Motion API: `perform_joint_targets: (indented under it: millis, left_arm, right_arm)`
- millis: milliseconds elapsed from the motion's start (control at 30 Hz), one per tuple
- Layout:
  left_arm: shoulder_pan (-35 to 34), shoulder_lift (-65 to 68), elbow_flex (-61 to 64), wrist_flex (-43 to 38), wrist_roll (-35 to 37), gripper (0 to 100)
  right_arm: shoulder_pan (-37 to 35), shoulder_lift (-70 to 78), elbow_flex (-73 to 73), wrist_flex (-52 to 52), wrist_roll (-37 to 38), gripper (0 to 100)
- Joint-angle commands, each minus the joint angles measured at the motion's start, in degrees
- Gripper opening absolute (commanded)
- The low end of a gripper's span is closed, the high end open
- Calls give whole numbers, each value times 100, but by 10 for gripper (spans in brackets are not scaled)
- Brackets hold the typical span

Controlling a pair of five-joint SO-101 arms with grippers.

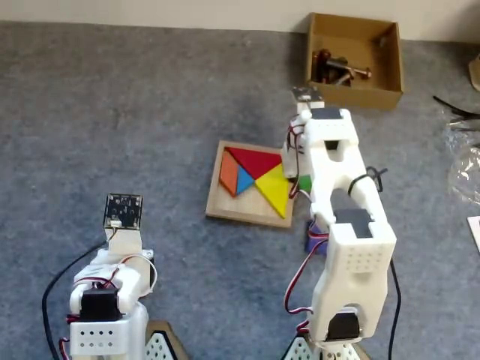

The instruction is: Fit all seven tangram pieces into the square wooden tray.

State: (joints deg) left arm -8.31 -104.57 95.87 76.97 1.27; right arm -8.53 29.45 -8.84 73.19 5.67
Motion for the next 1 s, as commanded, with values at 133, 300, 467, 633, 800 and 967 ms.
perform_joint_targets:
  millis: [133,300,467,633,800,967]
  left_arm:
    - [-75,-31,127,44,-35,7]
    - [-75,-31,127,44,-35,7]
    - [-75,-31,127,44,-35,7]
    - [-75,-31,127,44,-35,7]
    - [-75,-31,127,44,-35,7]
    - [-75,-31,127,44,-35,7]
  right_arm:
    - [365,13,-110,127,334,248]
    - [374,13,-110,110,554,197]
    - [374,13,-110,119,651,190]
    - [374,-13,-110,136,651,187]
    - [347,-31,-163,602,659,132]
    - [356,-66,-514,690,659,74]
